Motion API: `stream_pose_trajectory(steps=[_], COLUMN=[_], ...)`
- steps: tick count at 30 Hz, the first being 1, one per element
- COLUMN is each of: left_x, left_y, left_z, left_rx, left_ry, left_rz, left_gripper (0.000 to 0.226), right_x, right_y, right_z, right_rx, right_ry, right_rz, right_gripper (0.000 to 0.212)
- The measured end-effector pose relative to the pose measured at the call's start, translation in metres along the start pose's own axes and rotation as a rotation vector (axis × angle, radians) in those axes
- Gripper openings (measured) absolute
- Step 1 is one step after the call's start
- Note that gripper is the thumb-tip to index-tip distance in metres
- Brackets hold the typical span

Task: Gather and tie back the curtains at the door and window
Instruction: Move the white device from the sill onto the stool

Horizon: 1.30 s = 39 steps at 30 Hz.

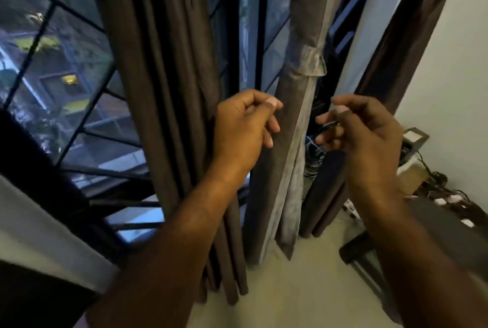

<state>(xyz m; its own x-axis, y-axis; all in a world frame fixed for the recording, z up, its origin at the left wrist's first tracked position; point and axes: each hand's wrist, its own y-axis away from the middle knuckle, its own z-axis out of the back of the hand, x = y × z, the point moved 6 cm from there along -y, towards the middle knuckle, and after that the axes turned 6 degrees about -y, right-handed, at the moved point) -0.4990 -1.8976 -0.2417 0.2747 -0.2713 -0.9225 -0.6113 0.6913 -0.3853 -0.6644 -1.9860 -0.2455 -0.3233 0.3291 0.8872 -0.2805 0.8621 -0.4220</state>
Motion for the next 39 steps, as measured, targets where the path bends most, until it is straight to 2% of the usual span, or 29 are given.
stream_pose_trajectory(steps=[2,6,8,9,11,13,15,18,19,21,24,28,30,32,35,37,39], left_x=[0.021,0.062,0.079,0.087,0.105,0.13,0.16,0.203,0.216,0.239,0.275,0.323,0.34,0.358,0.399,0.431,0.462], left_y=[0.015,0.071,0.103,0.12,0.148,0.176,0.199,0.23,0.24,0.254,0.26,0.252,0.245,0.233,0.217,0.203,0.19], left_z=[0.0,0.009,0.033,0.049,0.079,0.111,0.142,0.186,0.199,0.214,0.222,0.208,0.206,0.215,0.228,0.233,0.233], left_rx=[0.163,0.774,0.937,0.941,0.855,0.67,0.398,-0.086,-0.205,-0.339,-0.356,-0.164,-0.136,-0.194,-0.376,-0.398,-0.333], left_ry=[-0.067,-0.11,-0.048,-0.016,0.005,-0.043,-0.144,-0.339,-0.371,-0.387,-0.394,-0.398,-0.46,-0.532,-0.287,-0.276,-0.354], left_rz=[0.085,0.338,0.456,0.507,0.59,0.662,0.741,0.836,0.852,0.87,0.889,0.932,0.929,0.89,0.936,0.936,0.894], left_gripper=[0.017,0.012,0.012,0.012,0.013,0.015,0.013,0.023,0.024,0.026,0.027,0.022,0.016,0.016,0.024,0.019,0.021], right_x=[-0.013,-0.033,-0.044,-0.05,-0.061,-0.076,-0.095,-0.133,-0.15,-0.186,-0.236,-0.281,-0.297,-0.309,-0.336,-0.374,-0.419], right_y=[0.011,0.035,0.052,0.063,0.085,0.111,0.137,0.174,0.187,0.21,0.238,0.243,0.244,0.251,0.257,0.246,0.226], right_z=[-0.01,-0.022,-0.034,-0.041,-0.053,-0.069,-0.087,-0.113,-0.122,-0.137,-0.161,-0.174,-0.175,-0.193,-0.232,-0.237,-0.225], right_rx=[0.049,0.157,0.257,0.316,0.4,0.472,0.534,0.619,0.643,0.692,0.77,0.738,0.697,0.731,0.805,0.599,0.275], right_ry=[0.012,0.008,-0.008,-0.025,-0.076,-0.148,-0.186,-0.158,-0.132,-0.058,0.045,0.222,0.256,0.19,0.088,0.14,0.197], right_rz=[-0.021,0.01,0.036,0.027,-0.008,-0.079,-0.167,-0.302,-0.358,-0.488,-0.613,-0.588,-0.622,-0.675,-0.753,-0.829,-0.853], right_gripper=[0.017,0.017,0.019,0.02,0.02,0.018,0.016,0.015,0.016,0.022,0.029,0.038,0.039,0.041,0.054,0.062,0.06])
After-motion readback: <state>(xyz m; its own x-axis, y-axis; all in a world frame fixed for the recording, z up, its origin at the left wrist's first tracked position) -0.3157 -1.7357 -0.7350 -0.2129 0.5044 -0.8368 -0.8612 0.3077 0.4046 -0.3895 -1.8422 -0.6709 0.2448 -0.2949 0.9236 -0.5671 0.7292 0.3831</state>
